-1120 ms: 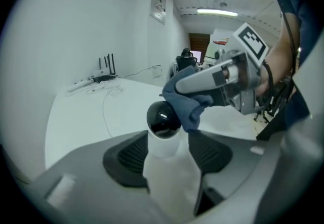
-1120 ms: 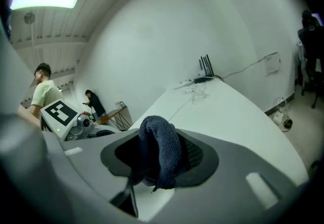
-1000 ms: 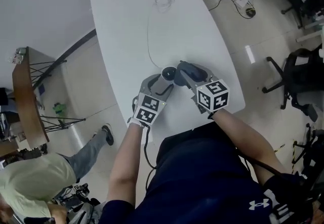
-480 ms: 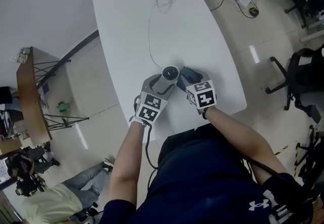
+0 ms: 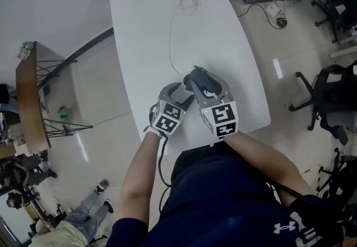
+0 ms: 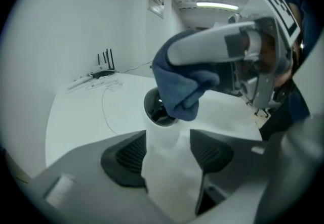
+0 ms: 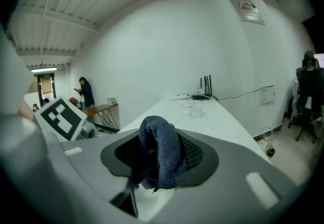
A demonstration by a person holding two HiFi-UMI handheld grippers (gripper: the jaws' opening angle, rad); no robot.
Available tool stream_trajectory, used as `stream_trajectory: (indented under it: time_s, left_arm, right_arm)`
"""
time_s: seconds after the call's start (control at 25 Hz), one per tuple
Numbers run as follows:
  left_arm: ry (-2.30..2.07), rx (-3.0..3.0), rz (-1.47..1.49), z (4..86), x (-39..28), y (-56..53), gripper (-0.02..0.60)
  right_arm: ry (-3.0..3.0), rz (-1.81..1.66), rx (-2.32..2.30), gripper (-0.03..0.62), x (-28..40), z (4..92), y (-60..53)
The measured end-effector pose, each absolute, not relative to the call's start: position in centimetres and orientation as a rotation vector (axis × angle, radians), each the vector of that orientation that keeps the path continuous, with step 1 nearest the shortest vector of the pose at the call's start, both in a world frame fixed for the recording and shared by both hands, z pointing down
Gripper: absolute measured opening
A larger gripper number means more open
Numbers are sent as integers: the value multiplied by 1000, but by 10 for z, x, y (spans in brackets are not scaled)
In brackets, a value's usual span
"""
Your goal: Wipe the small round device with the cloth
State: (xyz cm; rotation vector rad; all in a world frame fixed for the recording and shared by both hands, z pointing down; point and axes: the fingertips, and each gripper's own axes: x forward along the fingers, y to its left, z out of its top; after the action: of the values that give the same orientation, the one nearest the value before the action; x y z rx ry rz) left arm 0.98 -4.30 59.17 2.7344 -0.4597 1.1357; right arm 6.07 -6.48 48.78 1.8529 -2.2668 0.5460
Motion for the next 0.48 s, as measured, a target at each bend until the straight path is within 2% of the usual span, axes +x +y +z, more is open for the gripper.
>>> stream_trajectory:
  time_s: [0.36,0.48]
  left_arm:
    - [-331,2753,1173,603,10,-35,273]
    - [-287,2769,1186,603,10,-33,273]
  right_arm:
    - [-1971,991,2110,175,90,561,-32]
    - [-1896,968,2044,175,79,586,-27]
